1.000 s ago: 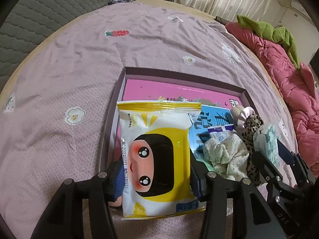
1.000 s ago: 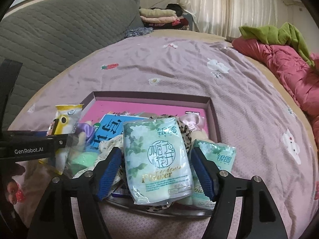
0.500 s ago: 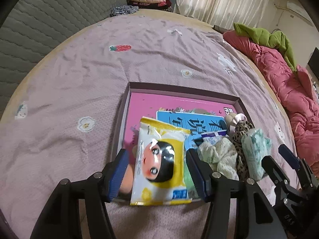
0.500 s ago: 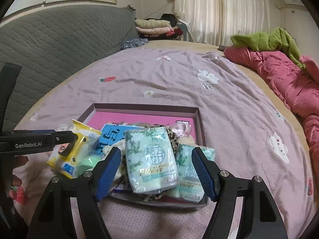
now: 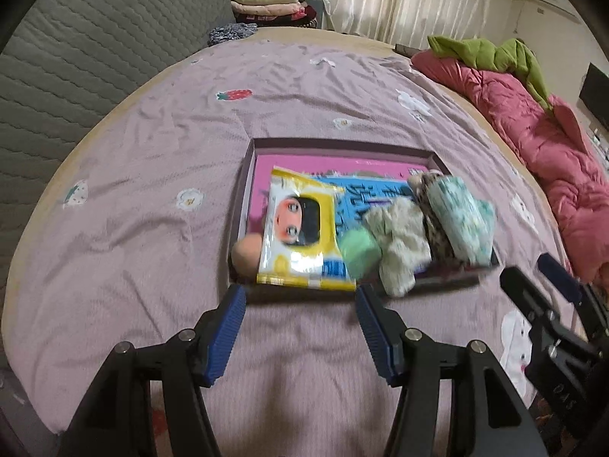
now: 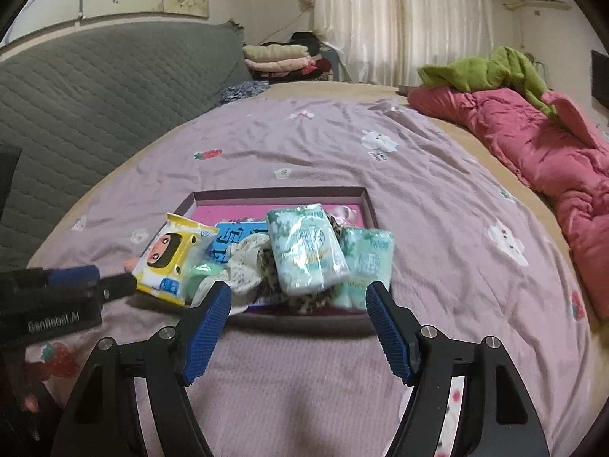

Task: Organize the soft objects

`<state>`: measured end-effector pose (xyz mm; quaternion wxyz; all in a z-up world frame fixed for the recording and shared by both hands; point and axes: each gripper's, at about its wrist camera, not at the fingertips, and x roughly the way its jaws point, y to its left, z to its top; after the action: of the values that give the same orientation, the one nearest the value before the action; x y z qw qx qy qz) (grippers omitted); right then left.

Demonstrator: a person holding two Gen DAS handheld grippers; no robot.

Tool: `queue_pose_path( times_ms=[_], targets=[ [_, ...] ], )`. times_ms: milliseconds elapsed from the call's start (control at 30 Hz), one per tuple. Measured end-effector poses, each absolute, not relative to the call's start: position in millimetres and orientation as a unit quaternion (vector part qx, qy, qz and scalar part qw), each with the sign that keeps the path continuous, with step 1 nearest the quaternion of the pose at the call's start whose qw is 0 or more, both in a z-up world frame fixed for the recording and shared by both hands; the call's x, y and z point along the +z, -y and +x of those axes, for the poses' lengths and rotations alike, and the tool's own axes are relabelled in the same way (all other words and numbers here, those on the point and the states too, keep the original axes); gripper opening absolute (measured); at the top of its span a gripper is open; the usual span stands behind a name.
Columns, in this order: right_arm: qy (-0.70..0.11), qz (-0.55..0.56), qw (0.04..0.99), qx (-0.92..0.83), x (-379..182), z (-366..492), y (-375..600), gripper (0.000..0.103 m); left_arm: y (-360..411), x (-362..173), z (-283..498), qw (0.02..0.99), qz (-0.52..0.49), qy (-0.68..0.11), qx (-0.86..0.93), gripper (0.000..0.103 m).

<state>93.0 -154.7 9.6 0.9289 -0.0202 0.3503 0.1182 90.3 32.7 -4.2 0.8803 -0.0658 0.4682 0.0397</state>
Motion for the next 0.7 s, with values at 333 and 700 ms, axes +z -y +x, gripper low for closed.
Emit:
queue_pose_path(
  times_ms=[333,700],
  targets=[
    [-0.365,-0.028,0.924,0.113,4.3,46.6,157.0,0.075,-13.6,-1.8,44.3,0.886,-0.063,-0.459,0.029,0.06],
    [-0.363,-0.017,0.923,0.127,9.4,22.9,158.9,0.075,-13.3,-0.7,23.4,0.882,-0.071,-0.464,0.036,0.06]
  ],
)
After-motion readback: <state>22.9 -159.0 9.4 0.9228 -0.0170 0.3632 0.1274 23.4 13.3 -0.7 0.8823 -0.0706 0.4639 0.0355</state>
